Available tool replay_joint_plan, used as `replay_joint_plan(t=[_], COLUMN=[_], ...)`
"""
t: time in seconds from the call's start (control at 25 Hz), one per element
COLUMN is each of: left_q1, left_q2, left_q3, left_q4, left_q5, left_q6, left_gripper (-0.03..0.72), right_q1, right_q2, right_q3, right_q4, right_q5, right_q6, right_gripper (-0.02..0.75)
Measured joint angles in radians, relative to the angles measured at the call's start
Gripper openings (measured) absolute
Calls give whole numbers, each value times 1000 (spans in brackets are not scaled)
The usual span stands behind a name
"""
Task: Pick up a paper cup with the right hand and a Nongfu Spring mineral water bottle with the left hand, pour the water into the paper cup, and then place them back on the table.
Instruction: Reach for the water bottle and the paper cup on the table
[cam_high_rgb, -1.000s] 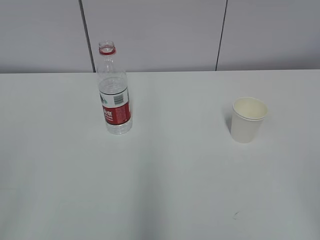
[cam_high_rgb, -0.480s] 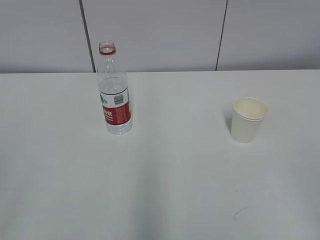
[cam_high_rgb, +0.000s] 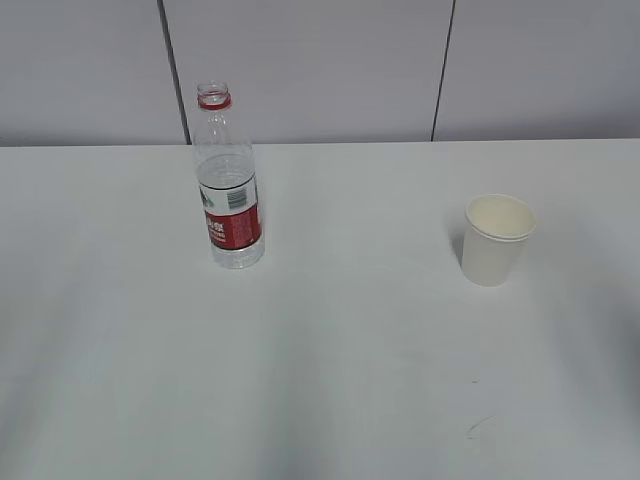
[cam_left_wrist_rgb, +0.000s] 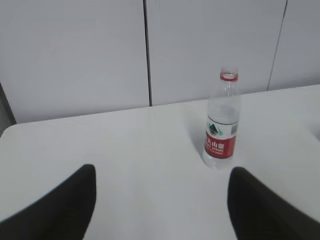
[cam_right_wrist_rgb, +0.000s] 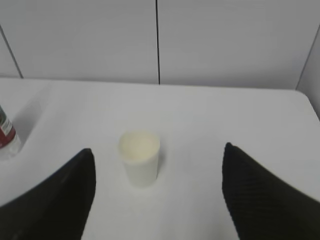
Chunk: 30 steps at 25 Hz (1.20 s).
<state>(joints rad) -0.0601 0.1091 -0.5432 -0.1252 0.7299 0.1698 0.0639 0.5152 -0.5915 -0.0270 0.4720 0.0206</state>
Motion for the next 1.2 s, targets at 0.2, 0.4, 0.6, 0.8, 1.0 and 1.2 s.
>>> replay_joint_plan(t=[0.2, 0.4, 0.6, 0.8, 1.0, 1.2], left_q1=[0, -18, -120, -255, -278, -278], left_q2=[262, 531, 777, 1018, 1189, 1294], left_q3=[-1, 0, 0, 0, 0, 0], left_q4=[-94, -266, -300, -283, -278, -136], left_q5=[-199, -449, -757, -1038, -1174, -1191], left_q6=[100, 327, 373, 376, 276, 44], left_gripper=[502, 502, 502, 502, 502, 502], right_q1=[0, 0, 0, 0, 0, 0], right_q2=[223, 406, 527, 598, 609, 609], right_q3=[0, 7, 78, 144, 169, 173], right_q4=[6, 8, 8, 8, 8, 8], right_q5=[-303, -511, -729, -849, -874, -881], right_q6=[0, 0, 0, 2, 8, 8], right_gripper=[587, 587, 587, 587, 587, 587])
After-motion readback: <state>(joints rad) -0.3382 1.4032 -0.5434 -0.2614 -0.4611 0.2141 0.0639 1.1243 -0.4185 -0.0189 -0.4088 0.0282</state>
